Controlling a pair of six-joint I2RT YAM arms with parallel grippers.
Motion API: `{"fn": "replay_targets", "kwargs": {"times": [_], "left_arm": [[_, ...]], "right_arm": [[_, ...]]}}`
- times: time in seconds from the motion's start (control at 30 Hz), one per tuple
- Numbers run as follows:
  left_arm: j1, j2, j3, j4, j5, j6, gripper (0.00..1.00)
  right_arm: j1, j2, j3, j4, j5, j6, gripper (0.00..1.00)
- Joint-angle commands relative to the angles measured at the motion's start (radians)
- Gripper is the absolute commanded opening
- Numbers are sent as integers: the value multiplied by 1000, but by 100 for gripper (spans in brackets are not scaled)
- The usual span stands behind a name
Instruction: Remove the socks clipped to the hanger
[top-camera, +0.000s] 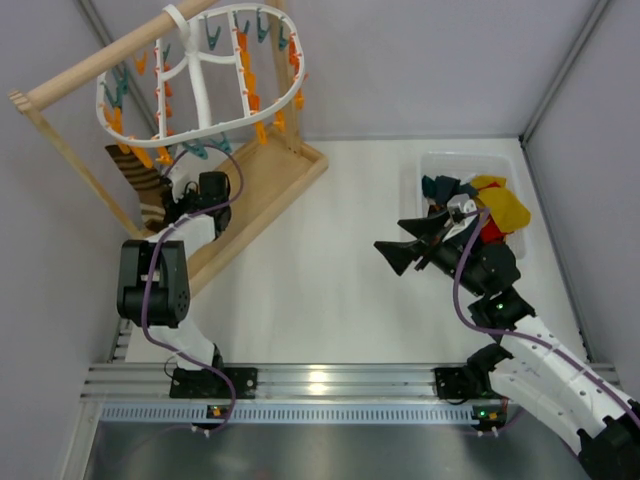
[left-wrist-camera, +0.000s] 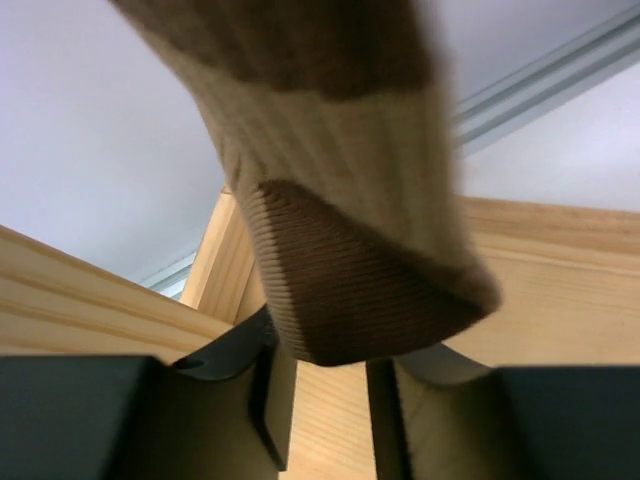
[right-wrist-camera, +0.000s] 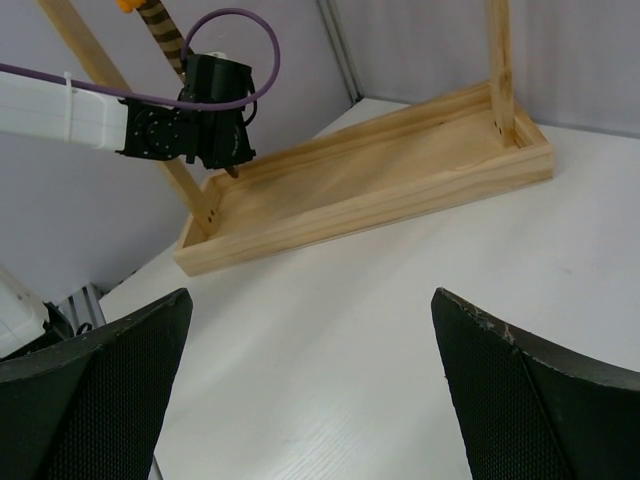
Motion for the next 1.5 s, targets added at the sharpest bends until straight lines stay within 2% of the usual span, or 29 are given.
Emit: {"fn": "replay_targets", "kwargs": {"times": [0.0,0.2,0.33,0.37,0.47,0.6,0.83,0.87,0.93,1.03,1.13,1.2,1.37,1.47], "left_arm": [[-45,-15,13,46,-44,21,37],[-89,-60,-10,46,-90,26,38],[-100,-107,-27,45,-110,45,47],[-102,-131,-36,46,-113,49,52],[-102,-156,-38,45,-116,65,54],[-100,-174,-12,46,-117,99,58],[-99,-151,53,46,-117,144,58],[-99,-154,63,48,-111,147,59],[-92,-151,77,48,-111,164,70],[-83,-148,105,56,-98,197,70],[-73,-142,126,60,-91,217,68],[-66,-140,135,63,-85,228,63],[-66,-166,108,60,-67,201,44],[-74,-191,74,57,-55,167,22]], "right_arm": [[-17,-16,0,34,-16,-12,99],[-17,-28,-3,33,-20,-12,100],[-17,-33,-4,34,-19,-15,99],[-17,-29,-6,44,-22,-11,99],[-16,-22,-6,51,-31,-5,99],[-16,-23,-6,53,-43,2,99],[-17,-25,-4,53,-46,3,100],[-17,-22,-4,51,-47,2,99],[-16,-20,-4,54,-51,5,99],[-17,-22,-4,57,-56,6,99],[-16,-23,-6,59,-54,8,99],[-16,-22,-6,61,-56,8,100],[-17,-20,-9,67,-59,14,100],[-17,-14,-9,76,-66,18,100]]}}
